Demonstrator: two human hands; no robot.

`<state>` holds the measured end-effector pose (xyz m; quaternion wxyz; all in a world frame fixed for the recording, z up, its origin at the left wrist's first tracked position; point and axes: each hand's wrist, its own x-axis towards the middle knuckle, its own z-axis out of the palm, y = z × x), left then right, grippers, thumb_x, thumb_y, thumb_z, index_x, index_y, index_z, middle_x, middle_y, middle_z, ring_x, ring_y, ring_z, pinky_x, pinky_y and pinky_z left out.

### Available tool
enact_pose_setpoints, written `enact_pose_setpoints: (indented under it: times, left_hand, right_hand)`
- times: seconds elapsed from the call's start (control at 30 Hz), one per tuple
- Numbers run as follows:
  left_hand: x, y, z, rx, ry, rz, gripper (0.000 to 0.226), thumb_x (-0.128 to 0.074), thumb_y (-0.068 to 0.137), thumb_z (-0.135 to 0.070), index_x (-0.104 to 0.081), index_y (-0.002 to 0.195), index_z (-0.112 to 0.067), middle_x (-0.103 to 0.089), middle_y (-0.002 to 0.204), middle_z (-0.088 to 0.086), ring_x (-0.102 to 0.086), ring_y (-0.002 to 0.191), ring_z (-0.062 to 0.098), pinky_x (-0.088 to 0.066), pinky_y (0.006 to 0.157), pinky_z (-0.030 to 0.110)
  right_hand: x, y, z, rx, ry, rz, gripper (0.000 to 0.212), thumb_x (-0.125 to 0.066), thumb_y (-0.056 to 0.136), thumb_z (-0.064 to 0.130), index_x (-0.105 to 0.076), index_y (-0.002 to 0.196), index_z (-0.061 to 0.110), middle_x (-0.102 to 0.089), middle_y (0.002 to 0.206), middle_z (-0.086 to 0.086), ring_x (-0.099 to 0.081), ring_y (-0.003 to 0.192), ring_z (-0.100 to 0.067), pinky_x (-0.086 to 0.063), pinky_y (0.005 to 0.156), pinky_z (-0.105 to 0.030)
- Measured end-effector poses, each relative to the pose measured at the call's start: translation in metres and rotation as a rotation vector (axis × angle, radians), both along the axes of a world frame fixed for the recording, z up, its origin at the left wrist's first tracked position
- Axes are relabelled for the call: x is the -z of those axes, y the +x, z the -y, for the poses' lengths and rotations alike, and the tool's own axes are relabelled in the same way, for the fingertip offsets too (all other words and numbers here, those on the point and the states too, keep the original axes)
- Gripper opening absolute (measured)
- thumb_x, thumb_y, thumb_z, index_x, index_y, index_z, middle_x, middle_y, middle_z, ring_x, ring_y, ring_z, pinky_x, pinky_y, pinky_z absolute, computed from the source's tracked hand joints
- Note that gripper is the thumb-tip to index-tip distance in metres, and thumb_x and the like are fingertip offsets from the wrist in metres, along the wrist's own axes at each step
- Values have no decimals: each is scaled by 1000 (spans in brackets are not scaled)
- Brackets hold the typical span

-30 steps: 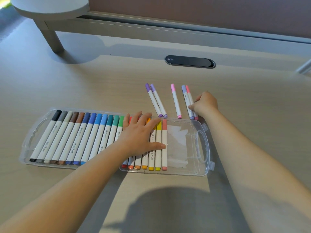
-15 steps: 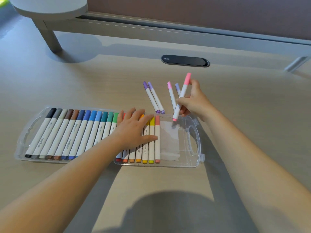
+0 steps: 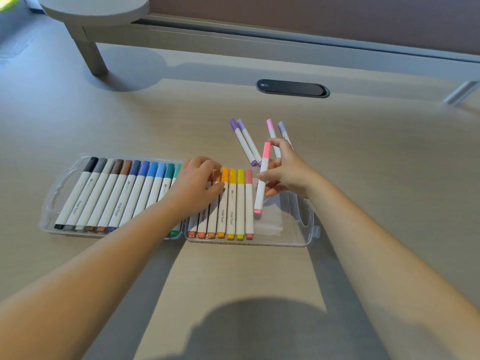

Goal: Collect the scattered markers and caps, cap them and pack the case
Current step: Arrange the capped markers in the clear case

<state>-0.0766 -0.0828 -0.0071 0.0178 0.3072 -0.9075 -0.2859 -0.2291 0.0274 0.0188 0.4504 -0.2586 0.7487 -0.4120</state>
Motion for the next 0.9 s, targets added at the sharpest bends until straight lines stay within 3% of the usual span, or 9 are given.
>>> enact_pose_setpoints:
  times: [0.07, 0.23, 0.43, 0.6, 0.7, 0.83, 0.9]
  left_hand:
    - [0, 0, -1, 4, -2, 5, 41, -50, 91, -26, -43, 131, -19, -37, 141, 2, -27, 133, 20, -26, 109, 35]
    - [-1, -2, -5, 48, -34, 22, 43, -50, 91, -29, -42, 133, -20, -37, 141, 1, -27, 133, 19, -24, 109, 34]
    - [2, -8, -9, 123, -93, 65, 51, -51, 89, -38, -38, 135, -24, -33, 144, 0, -21, 136, 19, -18, 112, 37]
    - [7, -20, -19, 231, -138, 182, 66, -48, 83, -58, -23, 141, -40, -12, 154, 1, -1, 143, 26, -2, 115, 46]
    - [11, -28, -22, 265, -178, 262, 76, -44, 78, -68, -12, 143, -44, -1, 156, 3, 9, 143, 32, 6, 114, 49]
    - [15, -31, -21, 274, -243, 308, 81, -42, 75, -72, -7, 143, -45, -2, 155, 2, 10, 142, 34, 10, 112, 52]
    - [16, -32, -20, 271, -250, 305, 80, -42, 75, -73, -8, 142, -45, -5, 154, 2, 8, 142, 33, 11, 112, 53]
  right_hand:
    - [2, 4, 0, -10, 13, -21, 58, -57, 85, -5, -29, 129, 19, -56, 81, -6, -62, 46, -11, -51, 41, -20]
    - [10, 7, -1, -53, 52, -184, 32, -64, 82, 1, -44, 104, 13, -56, 81, -3, -58, 64, -13, -47, 41, -14]
    - [18, 1, -5, 100, -11, -280, 27, -61, 82, -6, -59, 109, -2, -50, 74, 1, -53, 60, -10, -52, 48, -13]
    - [22, -18, -12, 186, 89, -617, 21, -56, 89, 8, -61, 109, 6, -61, 109, -10, -51, 86, -18, -43, 74, -25]
    - [24, -27, -15, 198, 162, -674, 24, -57, 89, 14, -61, 111, 7, -60, 117, -10, -56, 100, -24, -40, 79, -26]
    - [22, -33, -10, 221, 161, -682, 21, -54, 90, 10, -61, 110, 7, -63, 110, -6, -53, 78, -14, -40, 74, -23]
    - [20, -33, -4, 230, 154, -657, 21, -50, 91, 6, -60, 109, 5, -62, 102, -6, -55, 74, -13, -47, 79, -26]
